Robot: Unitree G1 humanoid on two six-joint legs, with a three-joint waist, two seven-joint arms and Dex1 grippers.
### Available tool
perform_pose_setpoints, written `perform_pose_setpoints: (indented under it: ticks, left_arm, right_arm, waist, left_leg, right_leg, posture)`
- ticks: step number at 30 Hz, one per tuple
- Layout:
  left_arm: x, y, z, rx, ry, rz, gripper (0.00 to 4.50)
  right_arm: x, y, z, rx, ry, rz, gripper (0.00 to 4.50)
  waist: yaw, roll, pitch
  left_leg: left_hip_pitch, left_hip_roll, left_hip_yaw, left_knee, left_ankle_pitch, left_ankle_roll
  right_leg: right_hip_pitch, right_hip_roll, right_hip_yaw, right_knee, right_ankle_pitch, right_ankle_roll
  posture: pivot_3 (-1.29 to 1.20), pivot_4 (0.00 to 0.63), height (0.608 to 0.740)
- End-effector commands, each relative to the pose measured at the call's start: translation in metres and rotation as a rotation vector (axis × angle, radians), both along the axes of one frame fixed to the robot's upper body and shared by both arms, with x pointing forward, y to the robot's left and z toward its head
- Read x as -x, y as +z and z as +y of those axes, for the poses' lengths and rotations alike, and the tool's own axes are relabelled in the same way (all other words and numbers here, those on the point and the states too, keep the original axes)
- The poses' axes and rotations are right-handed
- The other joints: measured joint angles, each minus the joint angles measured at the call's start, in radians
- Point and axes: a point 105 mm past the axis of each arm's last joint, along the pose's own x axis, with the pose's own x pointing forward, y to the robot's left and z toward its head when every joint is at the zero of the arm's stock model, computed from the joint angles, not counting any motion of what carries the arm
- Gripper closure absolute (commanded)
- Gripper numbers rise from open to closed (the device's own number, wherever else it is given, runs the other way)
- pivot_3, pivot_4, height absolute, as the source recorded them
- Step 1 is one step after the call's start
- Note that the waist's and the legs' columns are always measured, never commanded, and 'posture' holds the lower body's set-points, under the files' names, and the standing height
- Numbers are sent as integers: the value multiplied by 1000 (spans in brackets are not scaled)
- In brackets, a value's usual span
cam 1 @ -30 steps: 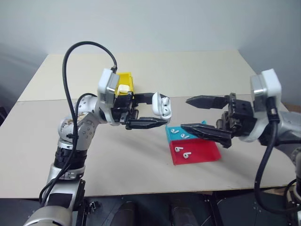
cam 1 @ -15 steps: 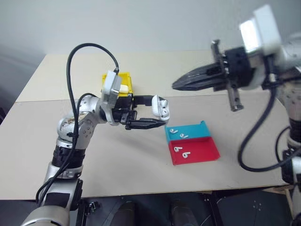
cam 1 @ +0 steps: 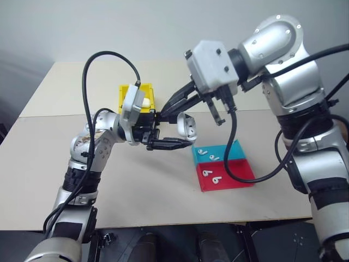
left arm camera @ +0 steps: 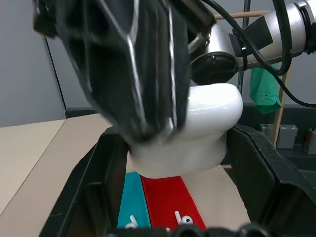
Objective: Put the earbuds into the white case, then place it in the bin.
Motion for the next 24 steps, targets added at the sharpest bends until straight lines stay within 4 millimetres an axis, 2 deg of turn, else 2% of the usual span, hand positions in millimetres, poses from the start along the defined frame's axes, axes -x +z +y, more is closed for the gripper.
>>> perform_pose_setpoints:
  ticks: [1,10,15,17,20,24]
  left_arm:
    - [4,10,5,20,19,-53,1721]
    - [1,14,7,40,51,-60,1721]
    - [0,16,10,60,95,-61,1721]
    - [-1,17,14,70,125,-61,1721]
    - [-5,19,24,82,205,-67,1721]
    - [-17,23,44,132,414,-80,1721]
  right_arm:
    - [9,-3,-19,66,44,-19,4485]
    - [13,-2,-52,74,3,8,4485]
    - [18,19,-71,-168,-89,95,4485]
    - [20,22,-81,-255,-146,139,4485]
    - [20,11,-99,-366,-291,198,4485]
    - [15,-18,-118,-511,-559,351,4485]
  waist:
    - [2,0,0]
    - [-4,0,0]
    - [2,0,0]
    - [8,0,0]
    - [19,0,0]
    - [26,0,0]
  left_leg:
    - [0,0,0,0,0,0]
    - [0,0,0,0,0,1]
    - [0,0,0,0,0,1]
    - [-1,1,0,0,0,1]
    - [-2,1,0,0,-1,2]
    - [-2,2,0,0,-1,2]
  right_leg:
    - [0,0,0,0,0,0]
    - [0,0,0,0,0,0]
    - [0,-1,0,0,0,0]
    - [0,-1,0,-1,0,0]
    - [0,-1,0,-2,0,0]
    - [0,-1,0,-2,0,0]
  posture:
    - [0,150,740]
    - [0,150,740]
    - [0,150,740]
    - [0,150,740]
    - [0,150,740]
    - [0,150,740]
